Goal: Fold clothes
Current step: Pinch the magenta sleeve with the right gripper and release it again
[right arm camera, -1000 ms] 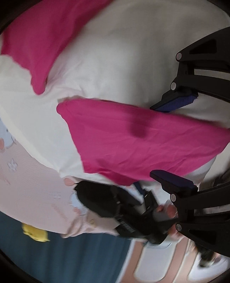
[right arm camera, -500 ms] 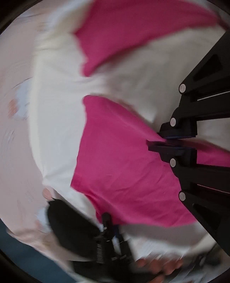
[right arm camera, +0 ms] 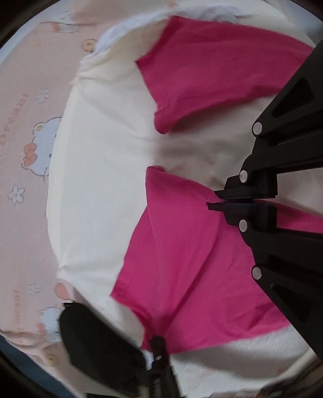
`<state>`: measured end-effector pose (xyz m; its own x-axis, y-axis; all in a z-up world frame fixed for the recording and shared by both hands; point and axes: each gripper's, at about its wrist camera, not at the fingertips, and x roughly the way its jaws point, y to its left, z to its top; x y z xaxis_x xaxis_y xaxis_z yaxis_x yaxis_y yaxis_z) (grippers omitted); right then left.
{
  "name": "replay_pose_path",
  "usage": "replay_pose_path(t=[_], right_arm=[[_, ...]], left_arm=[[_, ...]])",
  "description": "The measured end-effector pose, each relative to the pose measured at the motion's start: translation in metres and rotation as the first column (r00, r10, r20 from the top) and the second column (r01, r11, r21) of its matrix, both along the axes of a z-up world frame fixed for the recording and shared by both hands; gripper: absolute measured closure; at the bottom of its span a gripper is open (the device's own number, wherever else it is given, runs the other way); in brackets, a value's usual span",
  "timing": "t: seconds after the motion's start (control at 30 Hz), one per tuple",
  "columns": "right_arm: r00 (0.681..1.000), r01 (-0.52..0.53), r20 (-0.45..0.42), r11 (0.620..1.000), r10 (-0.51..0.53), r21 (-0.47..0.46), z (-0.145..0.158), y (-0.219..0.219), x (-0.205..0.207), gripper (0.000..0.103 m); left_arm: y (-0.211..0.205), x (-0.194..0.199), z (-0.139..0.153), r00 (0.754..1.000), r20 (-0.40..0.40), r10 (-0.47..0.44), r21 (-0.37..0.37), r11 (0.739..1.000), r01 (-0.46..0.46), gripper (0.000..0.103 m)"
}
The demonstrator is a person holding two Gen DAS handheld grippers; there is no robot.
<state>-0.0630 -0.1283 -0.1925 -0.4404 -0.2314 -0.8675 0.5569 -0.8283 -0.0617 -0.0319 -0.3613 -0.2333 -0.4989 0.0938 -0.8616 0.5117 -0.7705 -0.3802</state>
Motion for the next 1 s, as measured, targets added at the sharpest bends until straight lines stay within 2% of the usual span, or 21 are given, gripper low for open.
replay_pose_path(t=[0.1, 0.23, 0.3, 0.33, 0.37, 0.4, 0.43, 0.47, 0.53, 0.63, 0.67, 0.8, 0.9, 1.0], right_arm=[[0.999, -0.020, -0.041, 0.999, 0.021, 0.037, -0.005, -0.007, 0.000, 0.103], [0.999, -0.004, 0.041, 0.998, 0.007, -0.065, -0.004, 0.012, -0.008, 0.103], [0.997, 0.007, 0.083, 0.993, 0.003, -0.116, -0.003, 0.022, -0.011, 0.103], [0.994, 0.021, 0.112, 0.989, -0.004, -0.148, -0.003, 0.028, -0.014, 0.103], [0.985, 0.057, 0.170, 0.979, -0.024, -0.197, -0.004, 0.036, -0.018, 0.101], [0.972, 0.093, 0.230, 0.965, -0.036, -0.245, -0.006, 0.044, -0.022, 0.097], [0.958, 0.116, 0.285, 0.951, -0.031, -0.288, -0.007, 0.052, -0.023, 0.090], [0.952, 0.125, 0.305, 0.942, -0.025, -0.311, -0.008, 0.057, -0.022, 0.086], [0.938, 0.139, 0.345, 0.927, -0.012, -0.348, -0.008, 0.066, -0.014, 0.075], [0.915, 0.149, 0.403, 0.913, 0.019, -0.380, -0.008, 0.070, -0.003, 0.072], [0.899, 0.168, 0.438, 0.901, 0.026, -0.400, -0.011, 0.074, -0.001, 0.071], [0.838, 0.247, 0.543, 0.853, 0.049, -0.459, -0.022, 0.084, 0.007, 0.069], [0.811, 0.259, 0.578, 0.832, 0.088, -0.490, -0.027, 0.085, 0.012, 0.069], [0.783, 0.273, 0.609, 0.810, 0.128, -0.520, -0.033, 0.086, 0.018, 0.064]], left_arm=[[-0.011, 0.003, -0.006, 0.999, -0.016, 0.041, 0.094, 0.995, -0.039, 0.090], [-0.022, 0.010, -0.008, 0.997, -0.030, 0.071, 0.231, 0.971, -0.063, 0.089], [-0.023, 0.016, -0.004, 0.997, -0.038, 0.060, 0.235, 0.971, -0.050, 0.086], [-0.023, 0.018, -0.002, 0.998, -0.041, 0.055, 0.236, 0.971, -0.044, 0.081], [-0.022, 0.018, 0.000, 0.998, -0.040, 0.054, 0.232, 0.972, -0.043, 0.070], [-0.022, 0.020, 0.002, 0.997, -0.045, 0.059, 0.233, 0.971, -0.047, 0.062], [-0.021, 0.022, 0.004, 0.996, -0.052, 0.067, 0.236, 0.970, -0.053, 0.047], [-0.023, 0.028, 0.005, 0.995, -0.062, 0.083, 0.252, 0.966, -0.065, 0.041], [-0.028, 0.038, 0.005, 0.990, -0.076, 0.119, 0.302, 0.949, -0.091, 0.041], [-0.031, 0.035, 0.000, 0.988, -0.056, 0.147, 0.333, 0.935, -0.121, 0.041], [-0.031, 0.035, -0.002, 0.987, -0.045, 0.152, 0.338, 0.933, -0.128, 0.041], [-0.026, 0.031, -0.005, 0.990, -0.042, 0.135, 0.333, 0.936, -0.113, 0.041], [-0.023, 0.026, -0.005, 0.992, -0.037, 0.125, 0.314, 0.943, -0.107, 0.041], [-0.020, 0.024, -0.006, 0.993, -0.036, 0.112, 0.325, 0.941, -0.095, 0.041]])
